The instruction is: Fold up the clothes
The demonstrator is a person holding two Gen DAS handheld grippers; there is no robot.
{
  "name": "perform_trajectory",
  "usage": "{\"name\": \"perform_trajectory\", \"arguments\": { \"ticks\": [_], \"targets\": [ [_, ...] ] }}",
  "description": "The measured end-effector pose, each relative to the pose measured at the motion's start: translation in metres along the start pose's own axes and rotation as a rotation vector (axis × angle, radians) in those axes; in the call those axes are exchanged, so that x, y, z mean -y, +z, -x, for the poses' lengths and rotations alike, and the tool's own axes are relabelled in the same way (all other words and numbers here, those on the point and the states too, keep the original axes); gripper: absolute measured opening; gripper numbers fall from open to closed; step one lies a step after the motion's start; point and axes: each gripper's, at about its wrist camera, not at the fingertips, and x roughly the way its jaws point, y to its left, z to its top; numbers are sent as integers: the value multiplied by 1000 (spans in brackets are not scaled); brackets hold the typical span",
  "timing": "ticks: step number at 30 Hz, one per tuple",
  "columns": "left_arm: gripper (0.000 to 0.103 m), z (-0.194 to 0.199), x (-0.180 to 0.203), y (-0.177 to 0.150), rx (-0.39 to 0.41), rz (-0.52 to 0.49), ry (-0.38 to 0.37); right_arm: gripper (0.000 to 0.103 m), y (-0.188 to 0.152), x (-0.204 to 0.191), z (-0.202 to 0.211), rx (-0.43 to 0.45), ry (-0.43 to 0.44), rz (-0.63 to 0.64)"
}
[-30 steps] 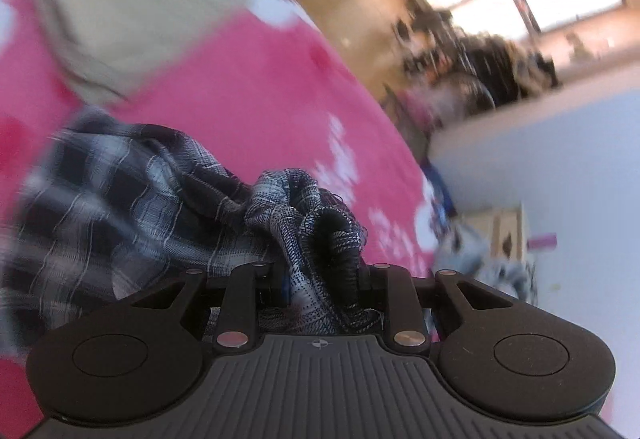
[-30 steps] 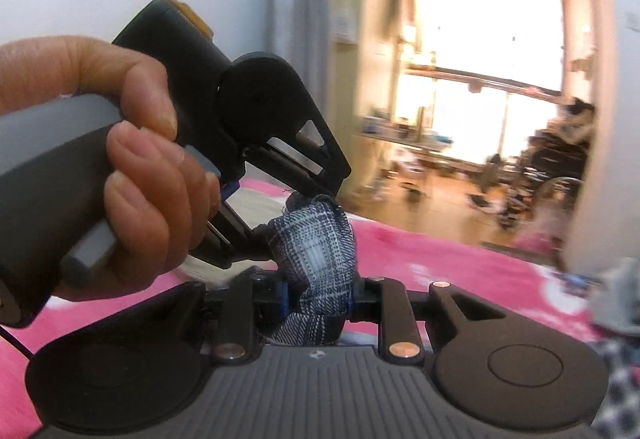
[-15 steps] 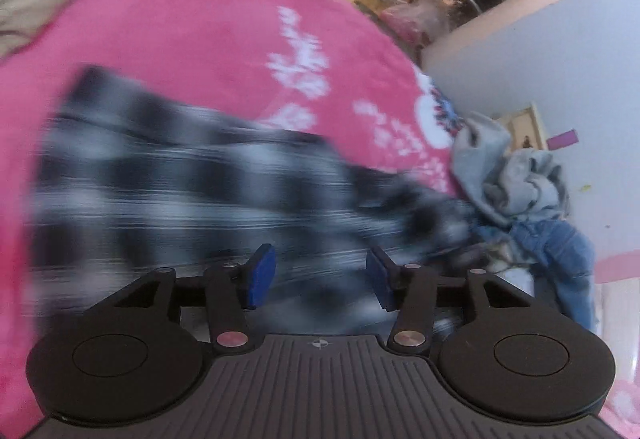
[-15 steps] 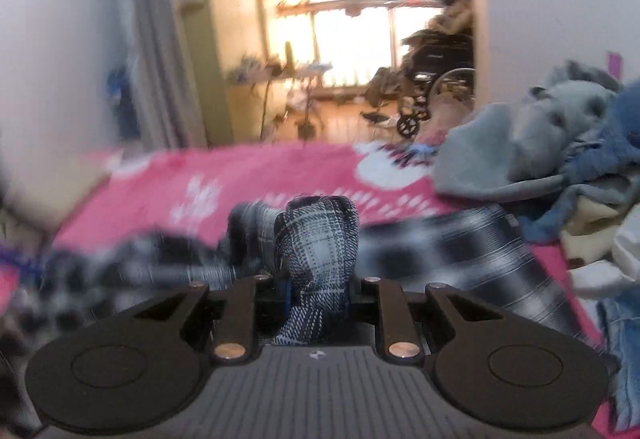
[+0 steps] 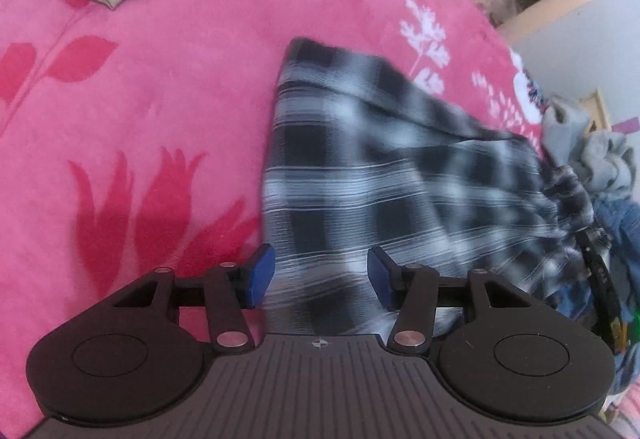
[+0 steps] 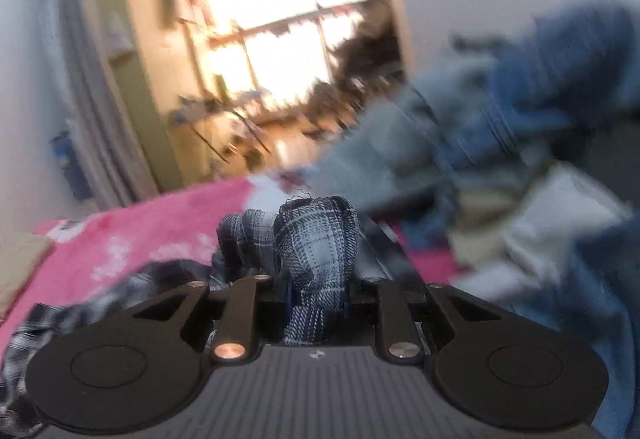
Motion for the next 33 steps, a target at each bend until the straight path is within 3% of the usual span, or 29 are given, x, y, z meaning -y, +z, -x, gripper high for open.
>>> {"name": "perform_trajectory", "arguments": {
  "ticks": [2, 4, 6, 8, 11, 14, 18, 22, 24, 25, 26, 28, 33],
  "targets": [
    [51, -6, 1, -2, -20, -7, 1, 25, -11, 19, -13, -86, -15, -82],
    [53, -10, 3, -4, -30, -22, -3, 48, -14, 35, -7, -103, -18, -184],
    [57, -11, 6, -5, -30, -51, -5, 59, -9, 44, 13, -57, -71, -234],
    [59, -12, 8, -7, -34, -81, -1, 61, 0, 49, 32, -2, -111, -242],
    [61, -15, 11, -9, -40, -128, 8, 63, 25, 40, 42, 54, -48, -116],
    [61, -19, 14, -12, -39, -171, 30, 63, 46, 15, 11, -52, 54, 129],
    [61, -18, 16, -15, -35, -211, 46, 55, 48, -13, -33, -145, 90, 411],
    [61, -21, 18, -15, -39, -252, 49, 54, 52, -33, -56, -186, 154, 537],
    [61, -21, 19, -15, -40, -268, 51, 54, 52, -33, -73, -278, 192, 539],
    [61, -22, 20, -15, -40, -273, 53, 49, 51, -33, -81, -328, 211, 538],
    [61, -22, 20, -15, -41, -275, 53, 40, 51, -32, -84, -357, 230, 534],
    [61, -21, 18, -15, -43, -274, 48, 11, 57, -30, -70, -372, 255, 486],
    [61, -19, 15, -11, -61, -267, 32, 9, 77, -10, -23, -359, 322, 298]
  ]
}}
